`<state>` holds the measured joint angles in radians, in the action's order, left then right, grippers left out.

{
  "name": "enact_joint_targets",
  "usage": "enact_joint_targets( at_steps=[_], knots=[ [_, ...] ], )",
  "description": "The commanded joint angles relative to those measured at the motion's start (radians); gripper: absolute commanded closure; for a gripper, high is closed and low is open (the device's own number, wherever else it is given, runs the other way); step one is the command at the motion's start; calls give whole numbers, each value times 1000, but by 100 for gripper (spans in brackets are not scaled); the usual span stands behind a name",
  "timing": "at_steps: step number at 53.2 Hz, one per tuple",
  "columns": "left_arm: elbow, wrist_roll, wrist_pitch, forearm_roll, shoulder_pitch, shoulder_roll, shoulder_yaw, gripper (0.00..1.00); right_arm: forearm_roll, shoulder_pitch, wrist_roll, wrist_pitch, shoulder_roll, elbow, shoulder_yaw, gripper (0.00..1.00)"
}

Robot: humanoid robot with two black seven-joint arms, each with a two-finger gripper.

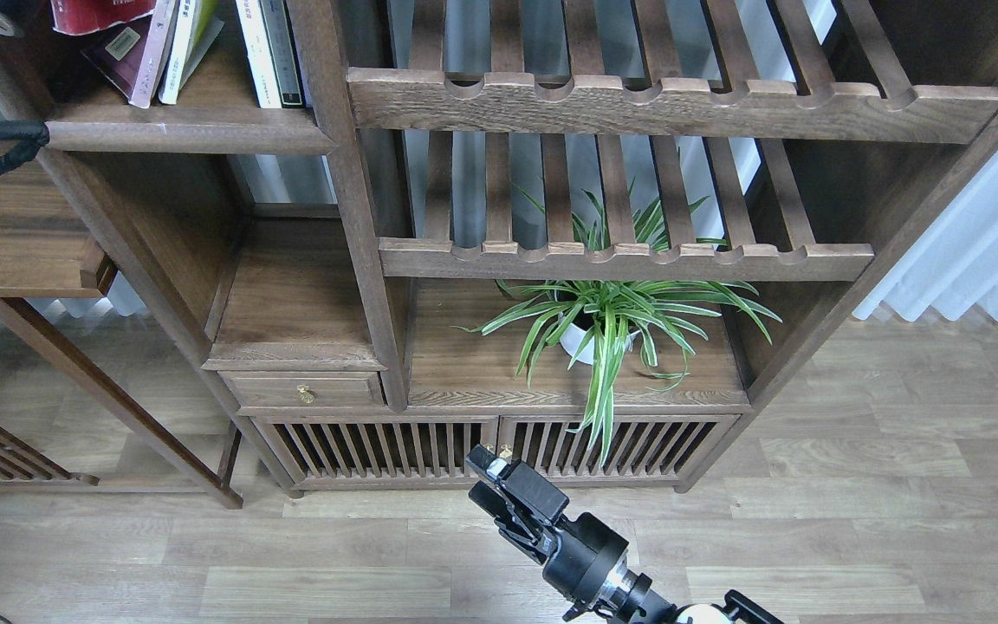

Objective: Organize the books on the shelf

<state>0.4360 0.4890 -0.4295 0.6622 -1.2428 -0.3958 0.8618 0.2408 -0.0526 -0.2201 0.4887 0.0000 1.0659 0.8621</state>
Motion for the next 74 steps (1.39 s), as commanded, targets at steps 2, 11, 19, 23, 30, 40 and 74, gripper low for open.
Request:
enact_joint_targets(
  at_steps=[2,11,19,23,30,40,74],
  knots=[
    [0,0,-2,-1,0,9,-12,93,0,13,5,0,0,-24,0,2],
    [-2,0,-2,-1,0,26,-15,92,-2,13,5,0,0,-23,2,2],
    [-7,0,-2,-10,3,34,-15,92,0,13,7,0,0,-27,3,2],
    [-10,0,-2,-12,2,55,-15,92,0,13,7,0,0,-27,3,2],
    [-7,0,-8,-15,2,94,-17,82,0,13,7,0,0,-24,5,2],
    [12,0,-20,-16,5,92,-20,64,0,8,7,0,0,-23,5,2],
    [344,0,-57,-102,180,-86,49,45,3,3,7,0,0,-15,40,2]
  ],
)
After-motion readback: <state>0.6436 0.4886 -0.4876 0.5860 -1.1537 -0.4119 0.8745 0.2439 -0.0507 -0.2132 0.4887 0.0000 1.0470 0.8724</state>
